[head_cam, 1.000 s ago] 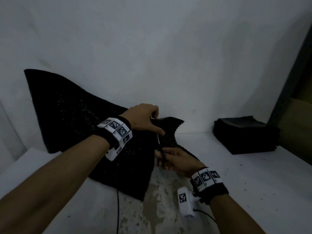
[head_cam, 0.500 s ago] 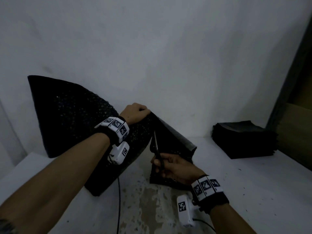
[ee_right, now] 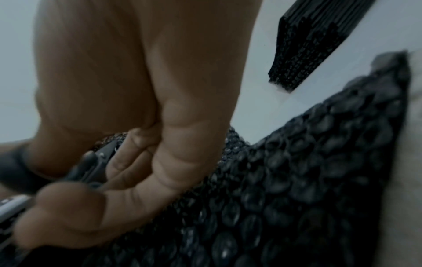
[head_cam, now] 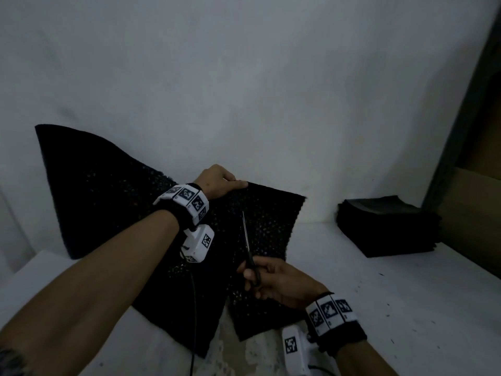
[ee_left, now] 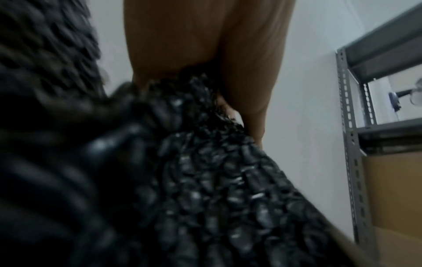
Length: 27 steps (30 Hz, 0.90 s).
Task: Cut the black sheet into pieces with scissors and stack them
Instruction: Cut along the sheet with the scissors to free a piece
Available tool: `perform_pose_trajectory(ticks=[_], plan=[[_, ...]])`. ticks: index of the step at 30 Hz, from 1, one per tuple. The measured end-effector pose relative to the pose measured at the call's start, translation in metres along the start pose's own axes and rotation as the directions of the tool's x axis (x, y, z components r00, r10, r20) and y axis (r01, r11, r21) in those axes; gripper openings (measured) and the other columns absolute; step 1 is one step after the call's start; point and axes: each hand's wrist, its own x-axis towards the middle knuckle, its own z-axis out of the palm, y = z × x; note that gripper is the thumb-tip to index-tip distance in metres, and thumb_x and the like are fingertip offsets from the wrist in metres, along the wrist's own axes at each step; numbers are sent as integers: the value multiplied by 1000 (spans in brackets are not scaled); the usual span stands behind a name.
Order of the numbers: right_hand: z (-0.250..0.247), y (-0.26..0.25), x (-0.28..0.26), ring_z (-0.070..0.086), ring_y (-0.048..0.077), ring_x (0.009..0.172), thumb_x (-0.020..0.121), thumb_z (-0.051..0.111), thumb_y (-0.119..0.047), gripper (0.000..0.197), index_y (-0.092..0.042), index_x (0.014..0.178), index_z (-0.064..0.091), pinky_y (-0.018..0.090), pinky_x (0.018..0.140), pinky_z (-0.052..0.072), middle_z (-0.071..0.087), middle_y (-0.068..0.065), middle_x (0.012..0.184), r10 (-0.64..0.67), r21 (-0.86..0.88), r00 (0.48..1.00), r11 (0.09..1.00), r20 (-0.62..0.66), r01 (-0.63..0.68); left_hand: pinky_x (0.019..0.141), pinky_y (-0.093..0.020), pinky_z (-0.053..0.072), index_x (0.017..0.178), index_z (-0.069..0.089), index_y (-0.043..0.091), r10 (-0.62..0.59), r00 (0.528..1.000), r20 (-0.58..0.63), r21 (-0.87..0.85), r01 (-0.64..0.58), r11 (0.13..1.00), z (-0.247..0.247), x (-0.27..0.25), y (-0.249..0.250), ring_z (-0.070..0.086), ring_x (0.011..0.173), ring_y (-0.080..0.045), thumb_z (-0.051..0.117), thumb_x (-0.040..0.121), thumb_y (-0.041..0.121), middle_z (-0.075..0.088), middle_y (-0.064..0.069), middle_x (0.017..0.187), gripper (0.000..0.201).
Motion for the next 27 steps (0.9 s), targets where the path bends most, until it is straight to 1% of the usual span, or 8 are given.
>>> perform_pose_trajectory(ticks=[4, 6, 8, 10, 14, 18, 24, 27], plan=[[3, -2, -1, 58, 18, 69, 93, 68, -31, 35, -10, 120, 65, 22, 62, 46, 64, 11, 89, -13, 38, 1000, 999, 19, 13, 74, -28, 49, 72, 76, 10, 5, 998, 57, 21, -6, 1000, -2, 1, -8, 63, 72, -15, 69, 85, 55, 70, -2, 69, 48], [5, -4, 1, 57, 19, 68, 93, 68, -33, 36, -9, 120, 65, 22, 60, 45, 64, 11, 89, -33, 55, 999, 998, 30, 31, 69, -28, 48, 75, 73, 5, 8, 996, 83, 13, -10, 1000, -3, -3, -8, 62, 65, -14, 67, 88, 54, 66, -7, 67, 51], [6, -7, 2, 57, 19, 68, 95, 66, -31, 35, -8, 122, 65, 22, 59, 45, 64, 10, 89, -47, 61, 998, 997, 35, 45, 54, -19, 39, 71, 68, 3, 21, 994, 107, 8, -22, 1000, -3, -8, -6, 48, 45, -4, 64, 92, 49, 52, 6, 49, 50], [7, -11, 5, 56, 18, 67, 96, 65, -31, 37, -7, 123, 65, 21, 58, 44, 64, 10, 89, -60, 57, 998, 997, 30, 58, 51, -14, 36, 74, 71, 11, 25, 993, 117, 5, -25, 1000, -2, -11, -4, 46, 42, 4, 61, 94, 48, 53, 18, 47, 44], [7, -18, 10, 55, 17, 66, 92, 68, -39, 42, -8, 121, 66, 21, 57, 42, 64, 8, 88, -76, 50, 997, 996, 15, 75, 67, -23, 43, 99, 78, 16, 28, 993, 114, 10, -30, 1000, -4, -13, -5, 61, 70, -8, 55, 91, 62, 68, 5, 81, 52], [9, -22, 12, 54, 15, 63, 90, 68, -40, 44, -8, 118, 65, 20, 55, 41, 63, 8, 87, -98, 89, 995, 991, 27, 95, 98, -34, 51, 112, 76, 18, 65, 993, 101, -28, -62, 998, -6, -17, -3, 66, 109, -18, 56, 92, 58, 71, -2, 117, 50], [8, -18, 12, 52, 15, 65, 96, 62, -36, 33, -8, 114, 63, 24, 60, 38, 62, 5, 85, -119, 65, 993, 991, 14, 118, 87, -32, 49, 92, 78, 24, 13, 990, 144, 9, -14, 1000, -21, -24, -1, 68, 96, -18, 64, 71, 79, 75, 1, 98, 60], [6, -17, 13, 47, 16, 64, 99, 60, -26, 23, -7, 112, 63, 25, 59, 35, 60, 5, 80, -110, 71, 994, 991, -16, 111, 92, -30, 46, 114, 71, 19, -42, 971, 234, 72, 26, 997, -34, -25, -1, 63, 108, -19, 81, 67, 62, 68, 7, 115, 65]])
